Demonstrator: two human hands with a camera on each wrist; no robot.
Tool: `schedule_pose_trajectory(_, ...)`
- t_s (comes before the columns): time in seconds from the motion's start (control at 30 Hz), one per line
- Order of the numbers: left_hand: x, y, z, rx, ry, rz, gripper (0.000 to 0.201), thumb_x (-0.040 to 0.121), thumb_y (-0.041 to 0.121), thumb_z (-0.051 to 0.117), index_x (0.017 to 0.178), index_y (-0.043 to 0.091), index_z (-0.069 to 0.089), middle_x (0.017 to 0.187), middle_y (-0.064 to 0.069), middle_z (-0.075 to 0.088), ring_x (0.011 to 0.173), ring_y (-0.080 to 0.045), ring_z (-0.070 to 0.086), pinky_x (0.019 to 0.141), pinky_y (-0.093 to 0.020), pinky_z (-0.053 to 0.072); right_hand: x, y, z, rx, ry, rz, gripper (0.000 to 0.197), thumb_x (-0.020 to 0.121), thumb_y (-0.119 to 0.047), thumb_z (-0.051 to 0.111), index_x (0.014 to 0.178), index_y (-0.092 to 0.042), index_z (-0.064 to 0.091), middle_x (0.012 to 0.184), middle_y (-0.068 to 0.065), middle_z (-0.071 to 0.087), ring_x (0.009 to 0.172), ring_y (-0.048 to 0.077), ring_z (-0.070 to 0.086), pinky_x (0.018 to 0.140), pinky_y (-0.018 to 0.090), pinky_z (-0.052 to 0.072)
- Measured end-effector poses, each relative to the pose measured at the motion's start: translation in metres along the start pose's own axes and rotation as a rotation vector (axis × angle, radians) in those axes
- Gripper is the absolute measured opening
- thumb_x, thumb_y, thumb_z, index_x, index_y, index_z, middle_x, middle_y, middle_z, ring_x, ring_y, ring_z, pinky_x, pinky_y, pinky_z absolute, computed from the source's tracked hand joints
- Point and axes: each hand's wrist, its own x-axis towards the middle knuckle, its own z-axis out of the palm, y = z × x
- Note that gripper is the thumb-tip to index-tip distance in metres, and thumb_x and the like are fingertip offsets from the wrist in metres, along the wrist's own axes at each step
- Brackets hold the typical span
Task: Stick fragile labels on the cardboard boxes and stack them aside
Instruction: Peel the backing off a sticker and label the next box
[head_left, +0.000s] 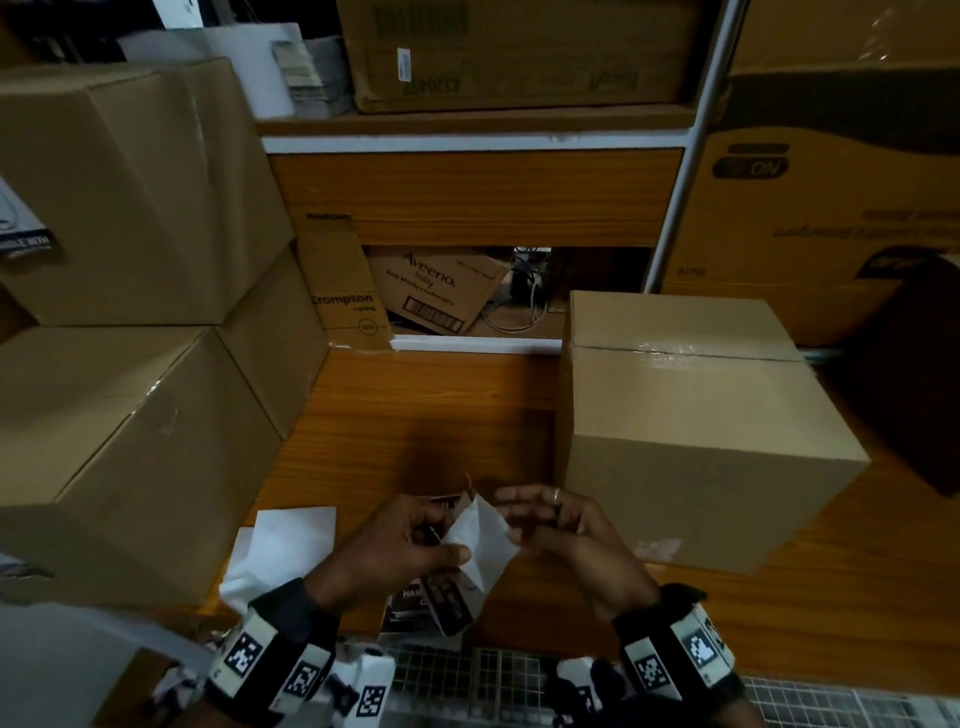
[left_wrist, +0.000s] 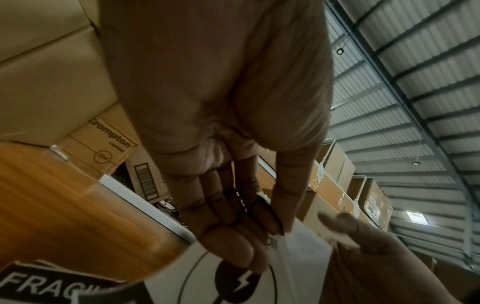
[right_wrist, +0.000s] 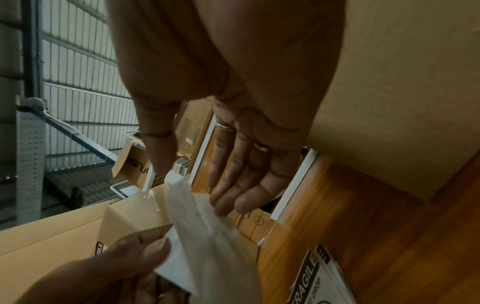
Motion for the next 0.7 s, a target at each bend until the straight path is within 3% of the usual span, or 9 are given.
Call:
schedule_pose_trajectory(0.07,0.001,0.0,0.005,0.054,0.001,0.026,0.012,0.088,0.009,0.077,0.077,0.013,0.076,0.076,0.006,0.077,0.073,-0.005,0.072,0.069,-0.022,0.053,0.001,-0.003,0.007,0.014,-0.023,-0.043,0.026,0.092,-0.006,0.071,0.117,-0.01,0.074,0.117,0.002,0.076,0.115,0.014,0.069,0.088,0.024,0.055)
schedule_pose_trajectory(0.13,0.002,0.0,0.008,0.1,-0.001,0.03,0.015,0.088,0.008,0.078,0.075,0.013,0.074,0.073,0.008,0.075,0.07,-0.003,0.071,0.068,-0.021,0.054,0.006,0.001,0.013,-0.003,-0.017,-0.116,0.018,0.091,-0.01,0.071,0.108,-0.004,0.076,0.111,0.005,0.078,0.11,0.019,0.072,0.089,0.026,0.055)
schedule_pose_trajectory(0.2,0.003,-0.001,0.009,0.101,-0.015,0.037,0.005,0.088,0.009,0.078,0.089,0.005,0.078,0.091,0.0,0.079,0.085,-0.014,0.076,0.079,-0.034,0.061,0.012,0.009,0.015,-0.018,0.058,-0.168,0.008,0.09,-0.012,0.073,0.089,-0.007,0.079,0.097,0.009,0.079,0.098,0.02,0.074,0.086,0.028,0.055)
schedule_pose_trajectory(0.27,0.002,-0.001,0.009,0.046,-0.024,0.046,0.015,0.089,0.011,0.078,0.102,0.004,0.076,0.103,-0.003,0.079,0.095,-0.019,0.076,0.086,-0.038,0.061,0.017,0.014,0.014,-0.013,0.116,-0.164,0.011,0.091,-0.01,0.074,0.081,-0.008,0.079,0.09,0.013,0.078,0.09,0.021,0.073,0.081,0.031,0.055)
schedule_pose_trajectory(0.37,0.0,0.002,0.011,-0.058,0.012,0.072,0.026,0.092,0.013,0.073,0.117,0.011,0.068,0.117,0.003,0.073,0.108,-0.013,0.07,0.086,-0.026,0.057,0.016,0.015,0.012,0.066,0.123,-0.138,0.019,0.091,-0.01,0.073,0.09,0.009,0.074,0.095,0.022,0.077,0.09,0.033,0.073,0.082,0.039,0.059)
schedule_pose_trajectory(0.5,-0.001,0.001,0.015,-0.225,0.055,0.08,0.027,0.095,0.023,0.06,0.117,0.012,0.07,0.12,-0.007,0.072,0.113,-0.022,0.069,0.092,-0.034,0.058,0.013,0.014,0.012,0.072,0.126,-0.141,0.023,0.092,-0.01,0.072,0.095,0.012,0.072,0.099,0.023,0.076,0.096,0.037,0.073,0.084,0.043,0.06)
schedule_pose_trajectory(0.6,0.002,-0.003,0.016,-0.282,0.116,0.06,0.028,0.1,0.032,0.054,0.113,0.015,0.073,0.116,-0.009,0.074,0.109,-0.022,0.07,0.085,-0.029,0.057,0.013,0.011,0.012,0.097,0.138,-0.15,0.03,0.089,-0.012,0.074,0.095,0.017,0.068,0.1,0.025,0.074,0.094,0.028,0.072,0.077,0.032,0.058)
schedule_pose_trajectory(0.7,0.002,-0.016,0.015,-0.249,0.178,-0.054,0.056,0.097,0.065,0.048,0.127,0.023,0.068,0.13,-0.005,0.069,0.124,-0.024,0.063,0.102,-0.041,0.051,0.012,0.008,0.012,0.116,0.121,-0.166,0.029,0.088,-0.011,0.074,0.094,0.017,0.068,0.095,0.02,0.075,0.087,0.019,0.071,0.073,0.026,0.056)
